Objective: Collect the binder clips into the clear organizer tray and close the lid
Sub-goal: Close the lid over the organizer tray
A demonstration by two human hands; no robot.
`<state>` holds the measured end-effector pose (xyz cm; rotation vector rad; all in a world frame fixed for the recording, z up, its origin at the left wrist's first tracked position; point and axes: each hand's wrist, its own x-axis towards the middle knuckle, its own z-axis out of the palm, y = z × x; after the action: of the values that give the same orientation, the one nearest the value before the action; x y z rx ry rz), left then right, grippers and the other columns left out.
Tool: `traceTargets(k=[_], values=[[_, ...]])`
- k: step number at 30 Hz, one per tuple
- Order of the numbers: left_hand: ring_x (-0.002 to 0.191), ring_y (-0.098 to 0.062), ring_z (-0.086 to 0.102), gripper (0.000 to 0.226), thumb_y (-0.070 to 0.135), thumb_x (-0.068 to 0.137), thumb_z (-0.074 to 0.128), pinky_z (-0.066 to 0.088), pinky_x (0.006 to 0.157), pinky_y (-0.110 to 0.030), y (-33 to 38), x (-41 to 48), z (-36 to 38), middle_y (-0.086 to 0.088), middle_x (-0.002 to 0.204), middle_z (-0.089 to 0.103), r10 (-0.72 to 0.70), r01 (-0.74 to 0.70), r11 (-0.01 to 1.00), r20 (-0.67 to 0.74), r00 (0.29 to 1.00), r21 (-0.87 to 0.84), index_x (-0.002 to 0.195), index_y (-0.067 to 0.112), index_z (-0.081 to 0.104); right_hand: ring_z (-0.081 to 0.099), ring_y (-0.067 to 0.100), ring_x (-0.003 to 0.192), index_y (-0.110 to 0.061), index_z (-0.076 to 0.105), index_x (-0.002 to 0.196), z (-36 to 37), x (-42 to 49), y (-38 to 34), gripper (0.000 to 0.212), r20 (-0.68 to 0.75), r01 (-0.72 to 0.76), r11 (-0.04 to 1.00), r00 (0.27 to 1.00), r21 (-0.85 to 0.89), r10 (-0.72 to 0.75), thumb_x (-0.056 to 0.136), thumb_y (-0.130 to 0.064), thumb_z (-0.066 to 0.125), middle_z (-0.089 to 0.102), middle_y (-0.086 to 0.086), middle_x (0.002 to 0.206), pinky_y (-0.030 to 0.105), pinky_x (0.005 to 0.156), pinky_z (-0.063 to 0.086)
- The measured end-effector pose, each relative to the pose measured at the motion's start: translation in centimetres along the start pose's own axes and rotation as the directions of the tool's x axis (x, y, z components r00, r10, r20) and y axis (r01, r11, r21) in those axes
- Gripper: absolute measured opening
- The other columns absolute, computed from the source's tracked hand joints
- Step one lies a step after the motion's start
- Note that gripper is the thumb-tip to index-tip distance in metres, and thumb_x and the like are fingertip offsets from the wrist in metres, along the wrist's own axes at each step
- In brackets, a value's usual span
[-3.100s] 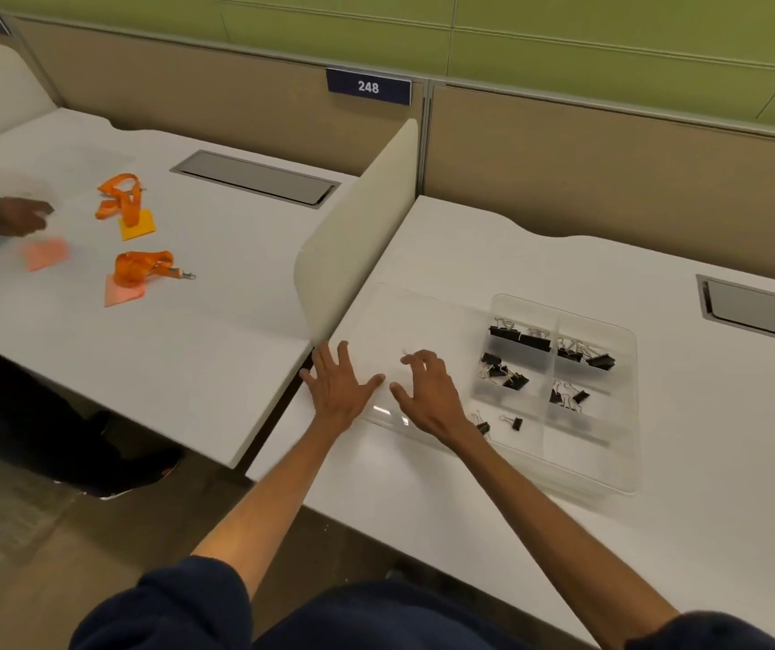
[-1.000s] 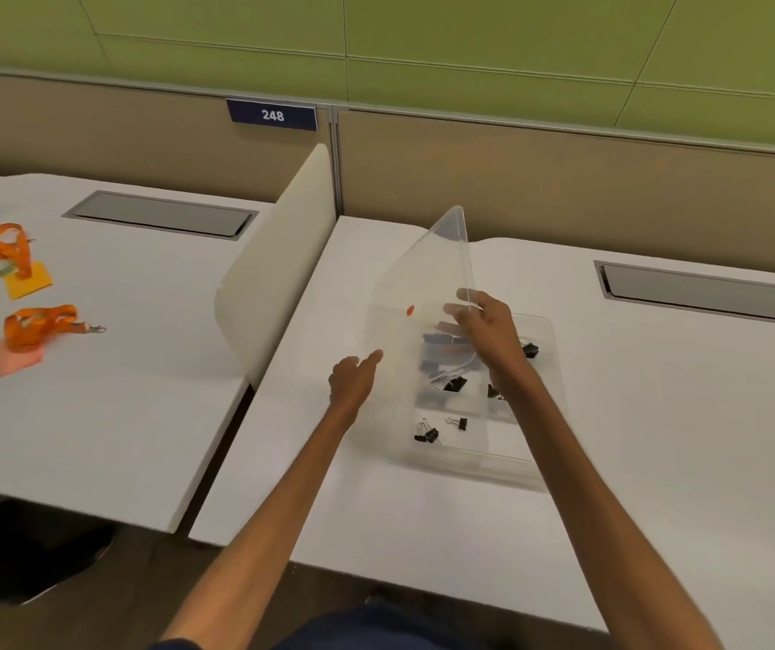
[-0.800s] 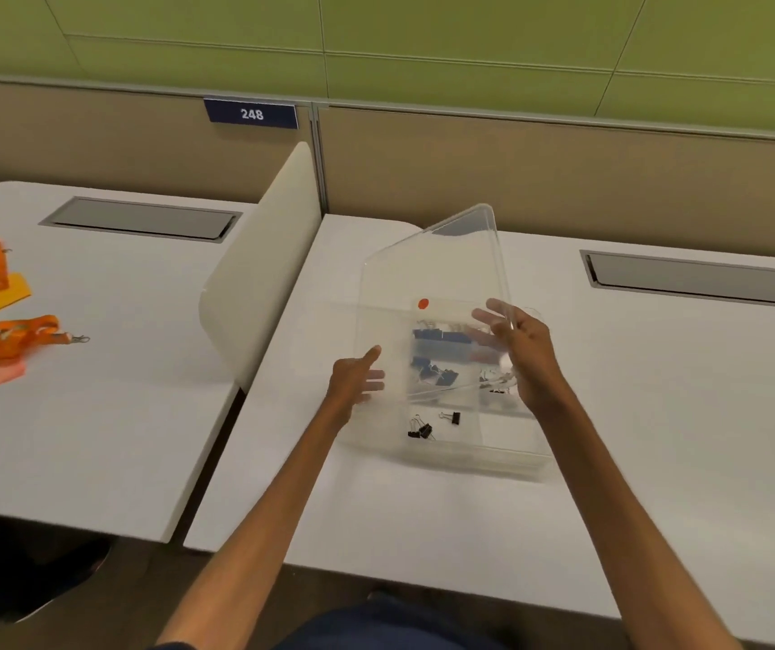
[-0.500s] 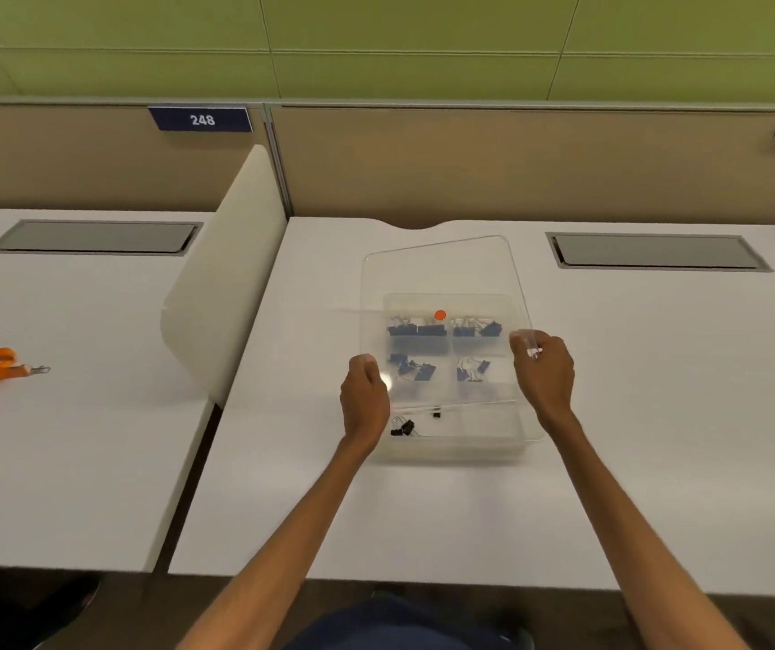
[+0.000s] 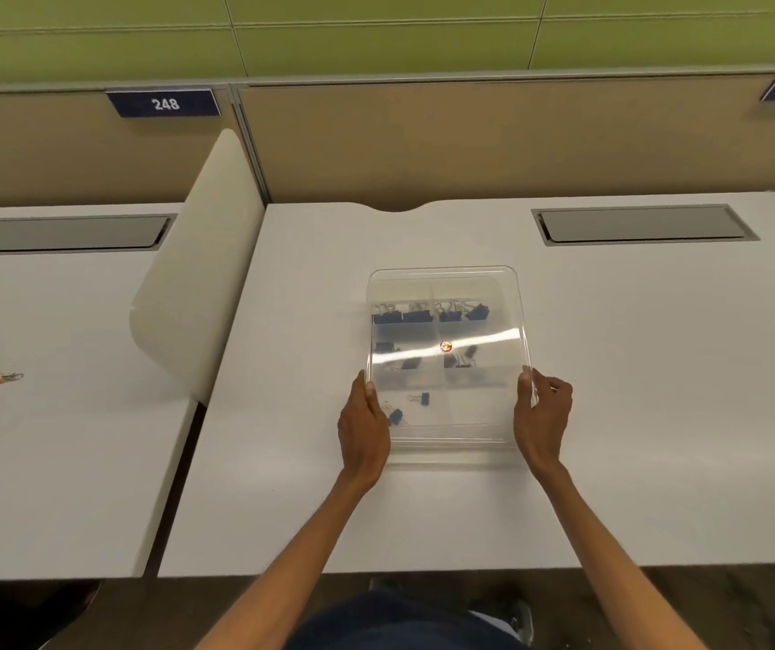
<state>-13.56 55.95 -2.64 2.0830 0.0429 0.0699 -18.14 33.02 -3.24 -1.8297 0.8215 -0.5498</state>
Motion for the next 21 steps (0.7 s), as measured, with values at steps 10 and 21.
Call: traceTargets(k=[10,21], values=[[0.060,-0.011,0.053,0.034,0.032,0.105,0.022,0.033,0.053,-0.019,0.4,1.0,-0.2,0.006,0.069,0.056,-0.003,0.016,0.986,-0.078,0.997,0.169,0.097,0.016,0.050,0.058,0.019,0.102,-0.005,0.047,0.127,1.1,0.2,-1.2,0.039,-0.005,0.059,0.997,0.998,0.043,-0.059,0.101,-0.034,0.047,0.036,-0.060,0.098,0.034,0.092,0.043],[0.127,-0.028,0.047,0.048,0.018,0.098,0.048,0.037,0.100,-0.034,1.5,1.5,0.2,-0.010,0.140,0.048,-0.111,0.084,0.965,0.096,0.989,0.249,0.143,0.005,0.035,0.060,0.020,0.097,-0.008,0.049,0.121,1.0,1.6,-1.4,0.041,-0.012,-0.030,0.994,1.000,-0.103,0.029,0.100,-0.043,0.046,0.057,-0.025,0.116,0.033,0.089,0.043]])
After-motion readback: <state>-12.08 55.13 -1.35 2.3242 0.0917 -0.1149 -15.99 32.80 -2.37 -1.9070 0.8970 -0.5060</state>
